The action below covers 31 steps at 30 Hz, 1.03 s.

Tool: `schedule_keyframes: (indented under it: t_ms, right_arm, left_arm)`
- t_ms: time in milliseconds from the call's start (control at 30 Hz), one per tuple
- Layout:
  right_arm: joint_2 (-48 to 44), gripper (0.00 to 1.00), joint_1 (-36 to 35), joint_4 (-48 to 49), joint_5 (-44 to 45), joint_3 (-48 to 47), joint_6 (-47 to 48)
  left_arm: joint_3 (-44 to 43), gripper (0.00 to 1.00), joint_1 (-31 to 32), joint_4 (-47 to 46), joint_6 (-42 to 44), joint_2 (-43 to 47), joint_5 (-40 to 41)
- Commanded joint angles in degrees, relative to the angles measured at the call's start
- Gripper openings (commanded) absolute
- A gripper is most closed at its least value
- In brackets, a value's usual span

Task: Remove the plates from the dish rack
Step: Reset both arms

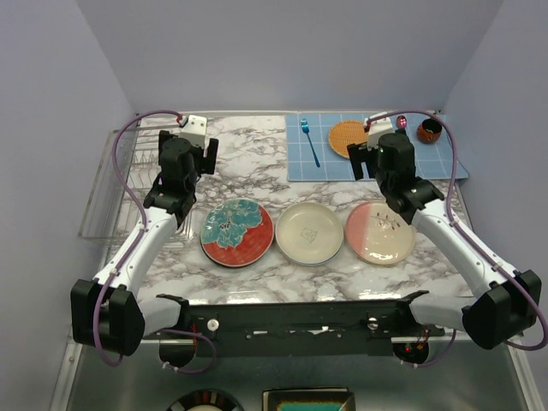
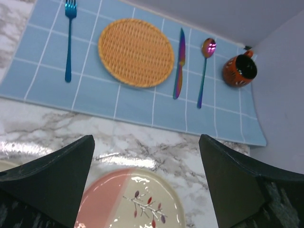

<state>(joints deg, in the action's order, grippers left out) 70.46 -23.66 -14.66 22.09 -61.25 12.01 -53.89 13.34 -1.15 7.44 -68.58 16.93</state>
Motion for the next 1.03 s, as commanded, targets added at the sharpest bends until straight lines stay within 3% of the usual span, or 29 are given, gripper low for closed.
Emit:
schedule_keyframes:
  t_ms: [0, 1000]
  right_arm:
    - [-0.8, 1.00, 1.1, 8.5, 5.3, -1.8, 2.0]
    - [2.7, 1.00, 4.4, 8.6, 4.0, -5.6, -1.4]
  left_arm:
    - [-0.3, 0.99, -0.2, -2.9, -0.8, 1.4, 2.8]
    - [1.1, 0.99, -0.2, -5.1, -1.0, 1.7, 2.5]
